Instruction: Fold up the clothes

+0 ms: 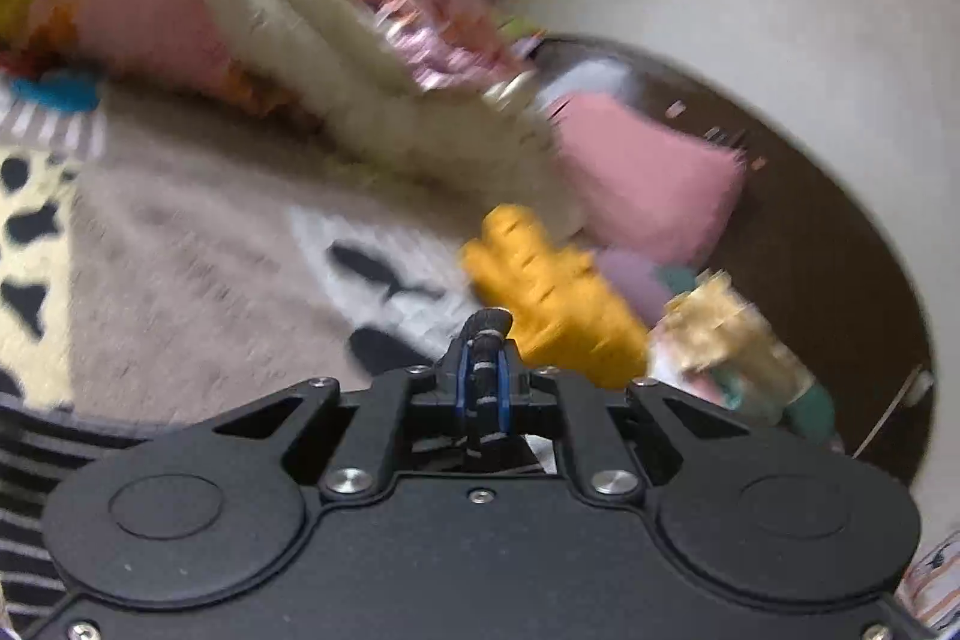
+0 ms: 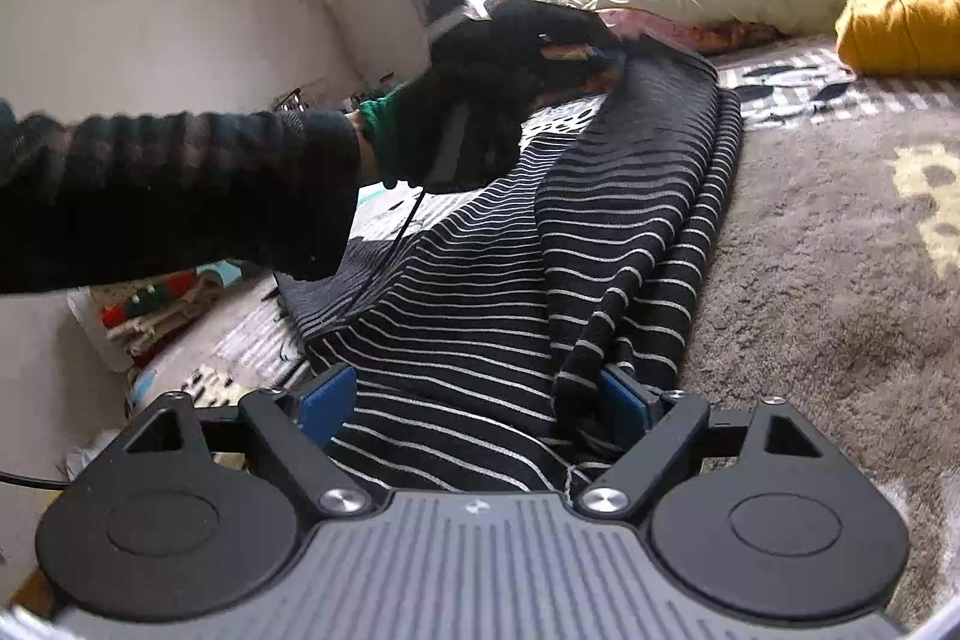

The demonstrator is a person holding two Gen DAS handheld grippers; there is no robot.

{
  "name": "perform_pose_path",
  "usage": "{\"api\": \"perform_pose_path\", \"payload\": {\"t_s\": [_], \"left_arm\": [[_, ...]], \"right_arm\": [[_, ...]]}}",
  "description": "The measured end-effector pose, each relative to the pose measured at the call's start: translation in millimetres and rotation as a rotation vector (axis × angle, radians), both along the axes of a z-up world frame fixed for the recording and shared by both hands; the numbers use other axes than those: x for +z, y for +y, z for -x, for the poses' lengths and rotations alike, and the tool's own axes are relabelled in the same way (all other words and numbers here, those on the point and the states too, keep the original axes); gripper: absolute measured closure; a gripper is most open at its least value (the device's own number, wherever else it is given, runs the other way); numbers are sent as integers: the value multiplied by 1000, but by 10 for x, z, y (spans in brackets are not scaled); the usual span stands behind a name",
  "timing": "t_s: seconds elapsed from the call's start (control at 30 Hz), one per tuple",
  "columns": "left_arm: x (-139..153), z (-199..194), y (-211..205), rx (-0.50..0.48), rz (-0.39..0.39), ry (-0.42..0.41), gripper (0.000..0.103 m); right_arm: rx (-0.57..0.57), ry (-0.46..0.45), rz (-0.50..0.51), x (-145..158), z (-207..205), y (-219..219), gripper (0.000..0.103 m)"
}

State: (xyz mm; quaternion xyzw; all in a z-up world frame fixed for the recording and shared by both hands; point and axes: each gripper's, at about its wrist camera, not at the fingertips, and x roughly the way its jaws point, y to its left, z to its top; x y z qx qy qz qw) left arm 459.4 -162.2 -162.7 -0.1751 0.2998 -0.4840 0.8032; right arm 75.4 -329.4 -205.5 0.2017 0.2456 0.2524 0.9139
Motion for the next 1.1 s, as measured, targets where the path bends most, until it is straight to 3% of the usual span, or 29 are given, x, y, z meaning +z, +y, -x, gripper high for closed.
{"api": "perform_pose_path", "payload": {"t_s": [0.07, 0.1, 0.2, 0.23, 0.33, 0.4, 0.6, 0.7, 0.73, 0.83, 0.87, 0.9, 0.97, 1.03, 1.1], "left_arm": [[-11, -22, -17, 9, 4, 8, 95], [-35, -44, -78, 8, -43, 17, 95], [-258, -115, -368, 38, -331, 46, 95], [-288, -116, -404, 46, -365, 40, 95], [-205, -49, -392, 69, -368, 5, 87], [-144, 49, -431, 55, -402, -44, 61], [-17, 417, -578, -23, -481, -193, 60], [47, 601, -651, -63, -520, -268, 60], [68, 662, -676, -76, -532, -293, 60], [119, 795, -708, -90, -561, -336, 60], [128, 808, -693, -79, -565, -330, 60], [137, 820, -678, -68, -569, -324, 60], [155, 845, -648, -46, -576, -311, 58], [173, 870, -618, -24, -583, -299, 57], [191, 895, -588, -1, -591, -287, 58]], "right_arm": [[-1, 4, -9, -5, -2, -9, 18], [-2, 6, -14, -8, -4, -14, 18], [-1, 4, -1, -5, 5, 6, 18], [-1, 4, 3, -2, 9, 12, 18], [-6, 8, -8, 6, 13, -1, 18], [-8, 9, -8, 19, 15, -5, 18], [-54, -26, -7, 174, 178, -110, 20], [-91, -106, 33, 268, 252, -112, 36], [-98, -137, 53, 287, 251, -83, 46], [-80, -238, 144, 284, 106, 113, 58], [-78, -224, 163, 258, 8, 178, 65], [-87, -178, 170, 212, -70, 208, 65], [-83, -32, 209, 55, -221, 220, 70], [-98, -7, 204, 35, -237, 166, 77], [-86, 4, 226, 52, -227, 139, 77]]}}
